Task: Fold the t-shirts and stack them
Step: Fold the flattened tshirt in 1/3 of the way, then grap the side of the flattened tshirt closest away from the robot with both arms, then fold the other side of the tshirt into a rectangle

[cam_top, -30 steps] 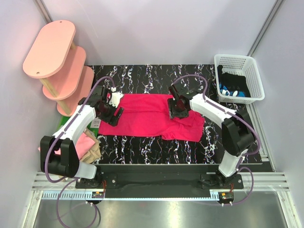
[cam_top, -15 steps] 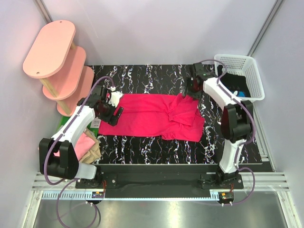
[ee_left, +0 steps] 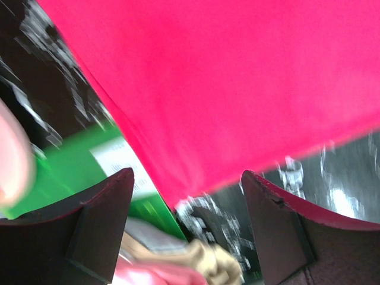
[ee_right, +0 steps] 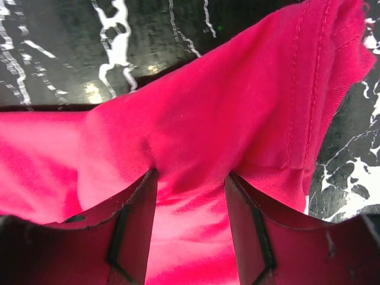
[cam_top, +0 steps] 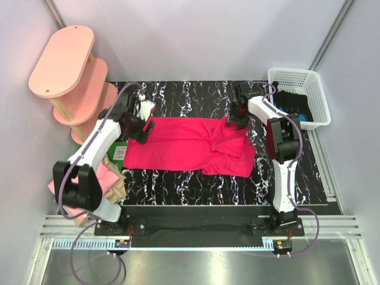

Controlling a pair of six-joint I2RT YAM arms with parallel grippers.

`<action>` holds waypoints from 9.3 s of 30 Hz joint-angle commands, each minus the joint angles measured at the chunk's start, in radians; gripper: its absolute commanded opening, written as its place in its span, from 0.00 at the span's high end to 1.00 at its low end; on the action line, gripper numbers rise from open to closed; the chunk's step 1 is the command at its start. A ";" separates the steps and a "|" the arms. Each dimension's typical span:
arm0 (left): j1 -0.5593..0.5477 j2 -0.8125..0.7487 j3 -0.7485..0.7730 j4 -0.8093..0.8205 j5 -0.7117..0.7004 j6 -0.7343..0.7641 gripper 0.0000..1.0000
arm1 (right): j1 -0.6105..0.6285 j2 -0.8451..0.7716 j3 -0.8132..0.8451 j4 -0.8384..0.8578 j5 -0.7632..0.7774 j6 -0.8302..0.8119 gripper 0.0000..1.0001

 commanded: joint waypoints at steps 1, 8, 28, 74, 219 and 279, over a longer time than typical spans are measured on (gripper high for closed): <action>0.000 0.169 0.262 0.078 -0.035 -0.022 0.22 | -0.004 0.016 0.007 -0.005 0.018 0.014 0.44; -0.001 0.605 0.648 -0.008 -0.088 -0.039 0.23 | -0.012 0.004 -0.026 -0.009 0.038 0.017 0.45; 0.071 0.703 0.480 0.040 -0.045 -0.067 0.23 | -0.016 0.003 0.024 -0.060 0.104 0.003 0.46; 0.071 -0.089 -0.102 -0.031 0.051 0.035 0.23 | 0.286 -0.509 -0.380 -0.115 0.150 -0.008 0.46; -0.058 0.194 0.241 0.057 -0.273 0.039 0.15 | 0.234 -0.258 -0.049 -0.327 0.140 -0.012 0.00; -0.023 0.283 -0.016 0.187 -0.126 0.061 0.25 | 0.515 -0.693 -0.764 -0.144 0.292 0.356 0.59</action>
